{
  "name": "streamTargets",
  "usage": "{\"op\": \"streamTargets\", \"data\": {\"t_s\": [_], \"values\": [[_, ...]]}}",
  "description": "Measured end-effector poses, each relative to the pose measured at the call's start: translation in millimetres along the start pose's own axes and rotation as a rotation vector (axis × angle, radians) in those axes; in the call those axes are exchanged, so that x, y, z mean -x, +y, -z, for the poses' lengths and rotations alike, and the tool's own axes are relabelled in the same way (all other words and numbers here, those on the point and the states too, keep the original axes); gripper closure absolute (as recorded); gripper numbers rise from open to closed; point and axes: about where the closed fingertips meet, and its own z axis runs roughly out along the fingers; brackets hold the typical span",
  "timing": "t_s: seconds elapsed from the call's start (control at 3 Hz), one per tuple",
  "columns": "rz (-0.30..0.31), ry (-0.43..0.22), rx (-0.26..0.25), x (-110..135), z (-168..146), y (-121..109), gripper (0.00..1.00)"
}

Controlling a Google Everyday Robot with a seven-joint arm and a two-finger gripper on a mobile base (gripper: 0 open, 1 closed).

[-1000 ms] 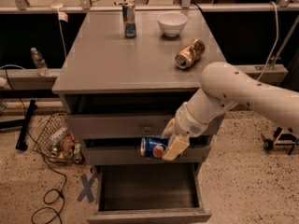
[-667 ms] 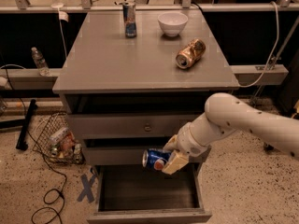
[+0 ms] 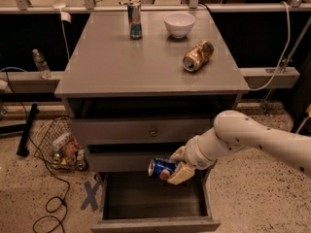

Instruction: Place pepsi can into bottom drawer

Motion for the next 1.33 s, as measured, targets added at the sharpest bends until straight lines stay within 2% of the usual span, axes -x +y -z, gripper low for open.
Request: {"op": "streamTargets", "data": {"t_s": [0.33, 0.67, 1.0, 1.33], "values": [[-0.055, 0.015, 0.012, -32, -22, 4, 1.0], [-0.113, 0.004, 0.015, -71, -53, 10, 1.0], [-0.163, -0.025, 0.015, -104, -82, 13, 1.0], [-0.22, -0.083, 0.041, -132, -126, 20, 1.0]]}}
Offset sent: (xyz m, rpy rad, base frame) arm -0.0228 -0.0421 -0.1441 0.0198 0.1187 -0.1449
